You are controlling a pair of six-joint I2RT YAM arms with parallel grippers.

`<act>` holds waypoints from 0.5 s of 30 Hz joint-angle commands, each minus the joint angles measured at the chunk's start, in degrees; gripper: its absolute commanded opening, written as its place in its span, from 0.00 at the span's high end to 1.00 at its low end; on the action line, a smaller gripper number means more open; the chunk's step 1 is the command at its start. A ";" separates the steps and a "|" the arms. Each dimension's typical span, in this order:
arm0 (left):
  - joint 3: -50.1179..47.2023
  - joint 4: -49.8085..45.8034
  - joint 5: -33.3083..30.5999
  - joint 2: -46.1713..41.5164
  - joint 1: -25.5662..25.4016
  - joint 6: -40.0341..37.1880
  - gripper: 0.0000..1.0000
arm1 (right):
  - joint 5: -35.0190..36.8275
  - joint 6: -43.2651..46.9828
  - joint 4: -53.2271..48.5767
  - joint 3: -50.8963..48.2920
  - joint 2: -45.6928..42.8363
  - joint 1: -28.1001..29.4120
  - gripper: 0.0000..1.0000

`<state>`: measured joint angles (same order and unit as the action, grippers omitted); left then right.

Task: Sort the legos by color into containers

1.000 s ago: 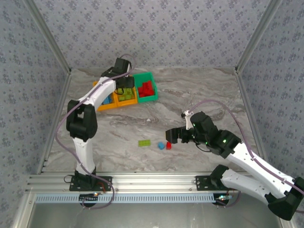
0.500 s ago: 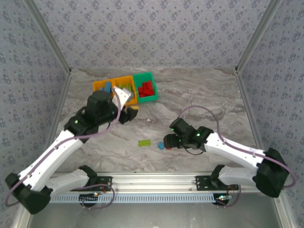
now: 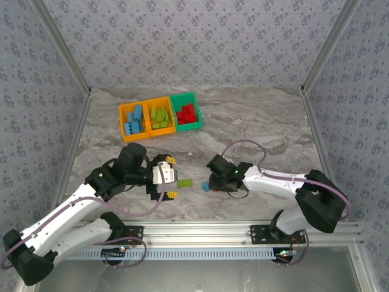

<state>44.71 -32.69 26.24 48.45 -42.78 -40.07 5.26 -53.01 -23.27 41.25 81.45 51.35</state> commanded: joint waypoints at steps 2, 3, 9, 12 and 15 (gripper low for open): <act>-0.14 -2.52 0.69 0.08 -0.18 -3.71 0.01 | 2.31 -2.06 1.15 -1.36 -0.29 -0.36 0.70; -0.35 -2.42 0.37 0.03 -0.13 -3.85 0.01 | 2.52 -1.75 0.91 -1.35 -0.89 -0.60 0.73; -1.73 0.09 -2.06 -1.46 -0.17 -3.65 0.01 | 7.36 4.56 -0.69 3.35 -9.02 -0.76 0.81; -3.35 2.58 -2.69 -3.23 -0.11 -3.74 0.01 | 10.41 13.61 3.62 8.76 -10.16 -0.86 0.83; -4.30 3.96 -3.93 -4.12 -0.08 -3.74 0.01 | 11.55 24.69 10.88 14.45 -6.21 -2.02 0.83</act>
<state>40.91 -31.46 23.14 45.47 -42.78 -42.70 12.60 -40.69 -19.94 50.94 73.12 50.19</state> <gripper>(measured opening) 0.993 0.244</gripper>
